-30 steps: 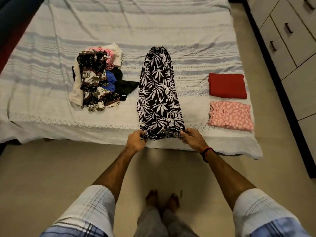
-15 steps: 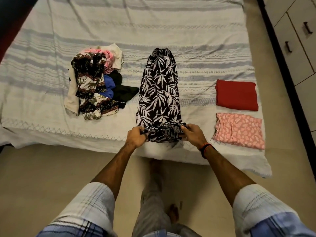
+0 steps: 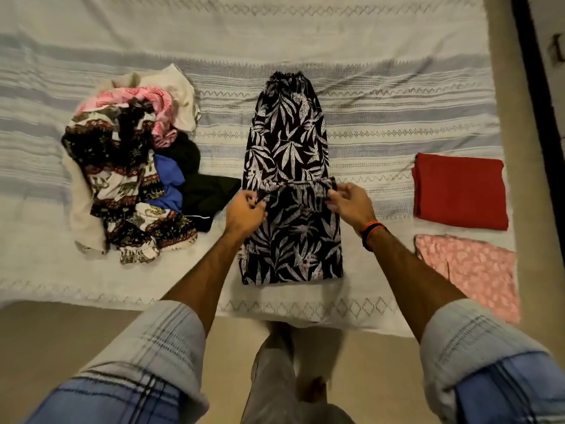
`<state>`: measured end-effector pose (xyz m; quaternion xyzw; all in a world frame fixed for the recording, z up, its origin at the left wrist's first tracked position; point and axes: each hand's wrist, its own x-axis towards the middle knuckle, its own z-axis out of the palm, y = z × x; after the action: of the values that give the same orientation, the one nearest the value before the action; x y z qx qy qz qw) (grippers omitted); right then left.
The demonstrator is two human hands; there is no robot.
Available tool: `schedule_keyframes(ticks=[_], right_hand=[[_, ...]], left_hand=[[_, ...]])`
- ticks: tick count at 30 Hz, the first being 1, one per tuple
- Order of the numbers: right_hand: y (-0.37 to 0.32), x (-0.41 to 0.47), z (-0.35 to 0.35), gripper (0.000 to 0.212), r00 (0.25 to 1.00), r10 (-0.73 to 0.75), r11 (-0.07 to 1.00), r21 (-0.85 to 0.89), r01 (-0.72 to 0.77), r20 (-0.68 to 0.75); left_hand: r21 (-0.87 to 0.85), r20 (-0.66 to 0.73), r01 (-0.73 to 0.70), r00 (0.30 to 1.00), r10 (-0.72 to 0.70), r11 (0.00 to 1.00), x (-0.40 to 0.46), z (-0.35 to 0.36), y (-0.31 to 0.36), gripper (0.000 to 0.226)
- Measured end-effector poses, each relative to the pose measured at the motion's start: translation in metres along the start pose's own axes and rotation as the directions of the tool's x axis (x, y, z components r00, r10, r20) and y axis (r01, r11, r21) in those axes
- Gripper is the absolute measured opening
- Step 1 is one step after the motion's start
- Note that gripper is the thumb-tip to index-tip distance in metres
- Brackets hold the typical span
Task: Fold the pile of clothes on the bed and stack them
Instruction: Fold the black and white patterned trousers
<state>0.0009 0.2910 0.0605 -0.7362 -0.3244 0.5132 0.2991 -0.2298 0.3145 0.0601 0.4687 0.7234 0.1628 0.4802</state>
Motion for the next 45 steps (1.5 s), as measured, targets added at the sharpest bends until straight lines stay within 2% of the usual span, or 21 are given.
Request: schedule_keyframes(ticks=[2,4,8,10,13,17,21,23,27,32,41,45], right_hand=[[-0.013,0.013,0.000,0.060,0.998,-0.024,1.000,0.002,0.023,0.053],[-0.014,0.015,0.002,0.072,0.993,-0.030,0.999,-0.016,0.032,0.116],[0.019,0.011,0.012,0.058,0.982,0.024,0.967,-0.255,0.025,0.186],[0.041,0.005,0.019,0.048,0.972,0.039,0.931,-0.362,0.050,0.233],[0.072,-0.004,0.030,0.045,0.943,0.068,0.853,-0.509,0.114,0.325],[0.103,-0.011,0.041,0.050,0.910,0.029,0.679,-0.676,0.286,0.414],[0.133,-0.015,0.047,0.071,0.864,-0.067,0.378,-0.789,0.485,0.499],[0.145,-0.018,0.048,0.073,0.857,-0.099,0.254,-0.819,0.514,0.507],[0.161,-0.021,0.045,0.072,0.861,-0.129,0.126,-0.853,0.506,0.492],[0.161,-0.017,0.041,0.068,0.848,-0.174,0.116,-0.845,0.522,0.500],[0.113,-0.057,0.017,0.045,0.843,-0.212,0.098,-0.847,0.522,0.495],[0.094,-0.087,0.002,0.033,0.845,-0.203,0.091,-0.850,0.519,0.495]], left_hand=[[-0.006,-0.004,-0.027,1.000,0.027,1.000,0.021,0.000,0.008,0.065],[0.059,-0.009,-0.040,0.999,0.041,0.997,0.032,0.004,0.004,0.078],[0.254,0.089,-0.076,0.994,0.055,0.964,0.021,0.019,-0.012,0.064],[0.322,0.163,-0.079,0.986,0.027,0.943,0.014,0.030,-0.031,0.063],[0.417,0.288,-0.132,0.958,0.008,0.899,0.004,0.044,-0.060,0.065],[0.586,0.386,-0.256,0.922,0.013,0.769,-0.005,0.061,-0.093,0.079],[0.740,0.381,-0.399,0.912,0.152,0.541,-0.013,0.071,-0.121,0.089],[0.769,0.376,-0.428,0.904,0.204,0.475,-0.016,0.074,-0.133,0.090],[0.785,0.404,-0.453,0.891,0.206,0.421,-0.017,0.073,-0.153,0.090],[0.806,0.417,-0.462,0.887,0.198,0.370,-0.019,0.069,-0.147,0.084],[0.814,0.406,-0.464,0.884,0.230,0.348,-0.062,0.034,-0.102,0.075],[0.820,0.405,-0.458,0.888,0.217,0.345,-0.096,0.019,-0.081,0.064]])
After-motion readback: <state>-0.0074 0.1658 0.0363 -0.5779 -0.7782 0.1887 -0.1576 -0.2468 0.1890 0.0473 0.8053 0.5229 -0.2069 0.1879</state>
